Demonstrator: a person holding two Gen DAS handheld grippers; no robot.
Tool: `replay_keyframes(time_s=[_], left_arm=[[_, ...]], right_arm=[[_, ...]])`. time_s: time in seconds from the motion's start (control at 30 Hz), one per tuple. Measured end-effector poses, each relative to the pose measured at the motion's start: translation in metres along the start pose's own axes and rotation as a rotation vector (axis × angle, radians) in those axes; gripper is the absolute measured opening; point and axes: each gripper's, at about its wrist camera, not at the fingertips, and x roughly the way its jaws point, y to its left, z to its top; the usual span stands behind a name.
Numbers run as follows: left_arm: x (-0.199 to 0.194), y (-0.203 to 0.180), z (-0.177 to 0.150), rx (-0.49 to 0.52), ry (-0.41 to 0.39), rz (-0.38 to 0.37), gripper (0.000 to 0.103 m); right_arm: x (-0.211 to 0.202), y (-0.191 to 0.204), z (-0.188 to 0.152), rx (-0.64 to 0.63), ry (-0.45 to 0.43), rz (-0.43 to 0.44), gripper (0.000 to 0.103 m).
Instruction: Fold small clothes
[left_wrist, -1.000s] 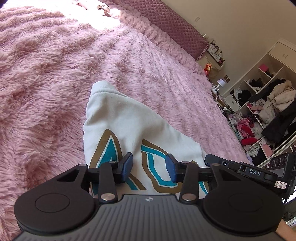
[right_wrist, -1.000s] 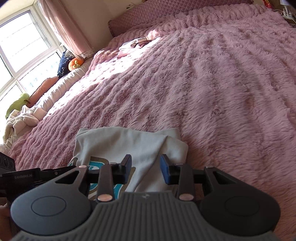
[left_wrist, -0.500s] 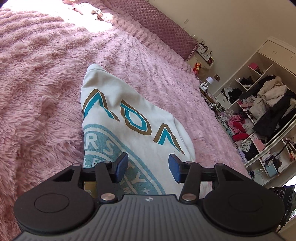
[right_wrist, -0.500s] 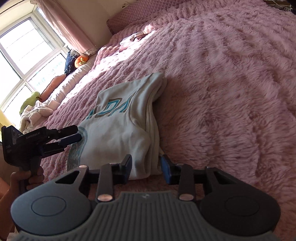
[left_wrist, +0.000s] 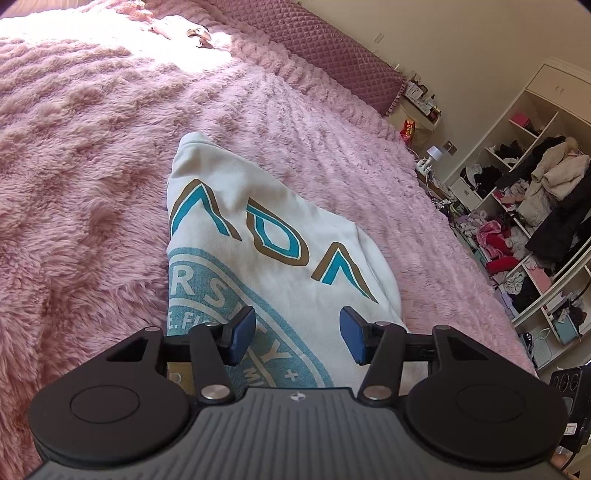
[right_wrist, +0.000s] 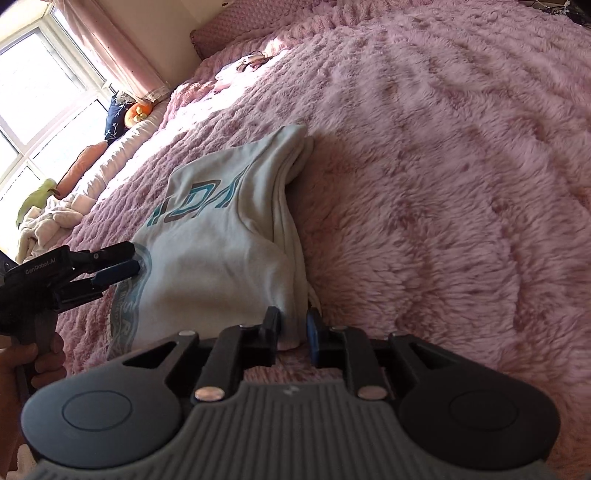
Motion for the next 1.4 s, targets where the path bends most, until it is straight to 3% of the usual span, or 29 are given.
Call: replay_keyframes(time_s=[0.1, 0.17, 0.23, 0.27, 0.5, 0.73, 0.93, 1.2, 1.4], left_arm=[[-0.02, -0.026, 0.003, 0.056, 0.014, 0.103, 0.071], [-0.033, -0.043, 0.001, 0.08, 0.022, 0.153, 0.081], [-0.049, -0.057, -0.003, 0.096, 0.021, 0.184, 0.084], [-0.057, -0.062, -0.006, 0.092, 0.015, 0.197, 0.088], [-0.097, -0.093, -0.029, 0.077, 0.012, 0.325, 0.09], [-0.119, -0.104, -0.068, 0.042, 0.034, 0.395, 0.091], [-0.122, -0.106, -0.096, 0.045, 0.108, 0.489, 0.091], [-0.122, -0.107, -0.109, 0.063, 0.138, 0.535, 0.091], [-0.123, -0.108, -0.107, 0.054, 0.138, 0.514, 0.091]], right_arm=[[-0.018, 0.018, 0.003, -0.053, -0.031, -0.067, 0.04], [-0.026, 0.035, 0.005, -0.117, -0.027, -0.154, 0.04], [-0.036, 0.051, 0.006, -0.156, -0.04, -0.182, 0.043], [-0.041, 0.058, 0.006, -0.162, -0.044, -0.194, 0.051], [-0.079, 0.11, -0.004, -0.204, -0.092, -0.223, 0.081], [-0.106, 0.145, -0.035, -0.261, -0.086, -0.258, 0.082], [-0.117, 0.156, -0.058, -0.272, -0.061, -0.26, 0.082], [-0.119, 0.163, -0.068, -0.276, -0.041, -0.248, 0.082], [-0.117, 0.166, -0.068, -0.283, -0.032, -0.249, 0.082]])
